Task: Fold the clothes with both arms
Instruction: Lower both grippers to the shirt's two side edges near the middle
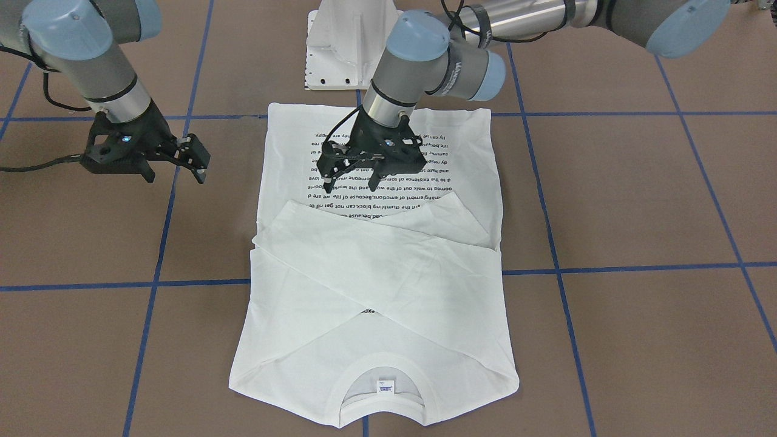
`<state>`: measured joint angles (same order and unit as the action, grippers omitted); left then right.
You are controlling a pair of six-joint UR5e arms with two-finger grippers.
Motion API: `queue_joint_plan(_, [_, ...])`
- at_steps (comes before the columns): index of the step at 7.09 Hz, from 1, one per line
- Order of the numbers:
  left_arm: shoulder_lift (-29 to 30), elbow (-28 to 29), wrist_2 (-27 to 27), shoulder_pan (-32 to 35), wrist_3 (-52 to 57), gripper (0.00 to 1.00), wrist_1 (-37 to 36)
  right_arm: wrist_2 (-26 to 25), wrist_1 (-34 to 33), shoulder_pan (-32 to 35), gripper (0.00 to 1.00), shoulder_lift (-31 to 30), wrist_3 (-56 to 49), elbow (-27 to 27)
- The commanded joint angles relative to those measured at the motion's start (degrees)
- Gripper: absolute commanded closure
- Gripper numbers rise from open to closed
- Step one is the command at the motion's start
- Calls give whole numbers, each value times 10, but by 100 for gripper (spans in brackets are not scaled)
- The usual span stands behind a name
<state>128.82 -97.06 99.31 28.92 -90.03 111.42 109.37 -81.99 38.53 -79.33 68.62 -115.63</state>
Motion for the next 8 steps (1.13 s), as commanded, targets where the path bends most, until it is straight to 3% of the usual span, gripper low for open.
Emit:
queue_joint_plan(1, [-116,-154,5,13,86,1,-45,-57,3,-83,0,0,89,-37])
queue_joint_plan(2, [-148,-174,31,15,103,1,-41,-68,3,-102,0,0,99,-38])
queue_joint_plan(4, [-161,-183,31,18,106,1,-40,-69,3,-109,0,0,101,-41])
queue_joint_plan(5, [-203,-184,33,18,122,1,-32,-81,-1,-128,0,-2,102,-42])
queue_joint_plan(7, [-244,-203,34,18,146,1,-32,-146,-1,-213,0,-1,142,-39])
queue_joint_plan(8, [-242,-204,35,17,147,1,-32,-145,-1,-231,0,-1,163,-42])
